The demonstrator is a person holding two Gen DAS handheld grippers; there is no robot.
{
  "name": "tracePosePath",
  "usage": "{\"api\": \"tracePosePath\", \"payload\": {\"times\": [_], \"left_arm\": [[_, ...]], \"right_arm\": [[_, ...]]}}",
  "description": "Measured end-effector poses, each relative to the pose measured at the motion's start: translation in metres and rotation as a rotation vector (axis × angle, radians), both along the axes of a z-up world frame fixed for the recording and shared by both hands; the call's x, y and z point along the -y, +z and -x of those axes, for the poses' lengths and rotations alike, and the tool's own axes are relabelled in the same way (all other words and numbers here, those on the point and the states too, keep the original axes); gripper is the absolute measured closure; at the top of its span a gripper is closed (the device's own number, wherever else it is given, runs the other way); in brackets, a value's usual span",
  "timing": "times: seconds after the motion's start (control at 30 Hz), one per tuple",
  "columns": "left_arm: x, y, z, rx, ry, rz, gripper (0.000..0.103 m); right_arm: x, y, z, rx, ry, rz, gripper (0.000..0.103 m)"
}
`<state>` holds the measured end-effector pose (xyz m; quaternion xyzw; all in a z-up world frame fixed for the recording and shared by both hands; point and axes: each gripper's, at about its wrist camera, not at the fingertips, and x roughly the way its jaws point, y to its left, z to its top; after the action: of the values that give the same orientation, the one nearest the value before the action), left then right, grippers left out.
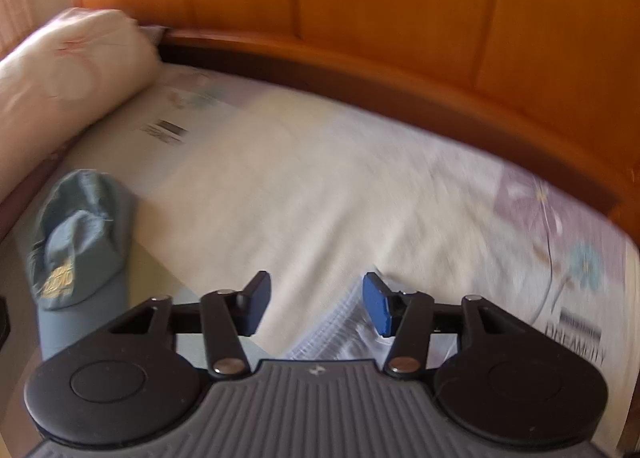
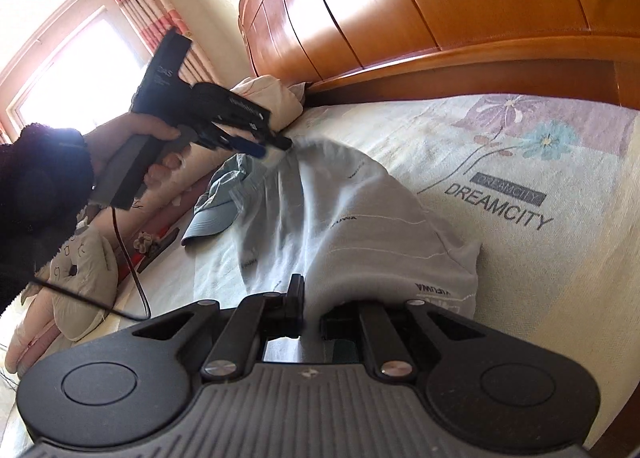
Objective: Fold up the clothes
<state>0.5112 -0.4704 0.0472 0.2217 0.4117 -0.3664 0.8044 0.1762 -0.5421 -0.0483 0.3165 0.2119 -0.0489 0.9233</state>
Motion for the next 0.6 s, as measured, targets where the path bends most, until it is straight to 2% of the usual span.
{"api": "tracePosePath", "payload": {"times": [0.07,0.13,0.17,0.2,0.27,0.4,0.47,0.6], "left_arm": [[-0.008,0.002,0.009,-0.057,-0.026,0.038,0.046],[-0.014,-0.001,0.025,-0.130,-0.082,0.074,0.045],[-0.018,-0.006,0.037,-0.157,-0.115,0.083,0.044],[-0.021,-0.011,0.049,-0.183,-0.147,0.091,0.043],[-0.033,-0.028,0.063,-0.237,-0.162,0.126,0.043],[-0.056,-0.064,0.091,-0.346,-0.185,0.198,0.043],[-0.068,-0.081,0.105,-0.400,-0.197,0.235,0.041],[-0.083,-0.087,0.103,-0.419,-0.171,0.324,0.040]], "right_arm": [[0.000,-0.002,0.000,-0.003,-0.001,-0.006,0.087],[0.006,-0.007,0.003,0.007,0.004,-0.059,0.070],[0.009,-0.010,0.004,0.014,0.008,-0.094,0.049],[0.013,-0.013,0.006,0.022,0.012,-0.130,0.033],[0.020,-0.020,0.010,0.037,0.017,-0.210,0.028],[0.040,-0.048,0.020,0.081,-0.021,-0.487,0.022],[0.048,-0.062,0.025,0.147,-0.044,-0.624,0.022],[0.058,-0.075,0.033,0.251,-0.125,-0.792,0.020]]}}
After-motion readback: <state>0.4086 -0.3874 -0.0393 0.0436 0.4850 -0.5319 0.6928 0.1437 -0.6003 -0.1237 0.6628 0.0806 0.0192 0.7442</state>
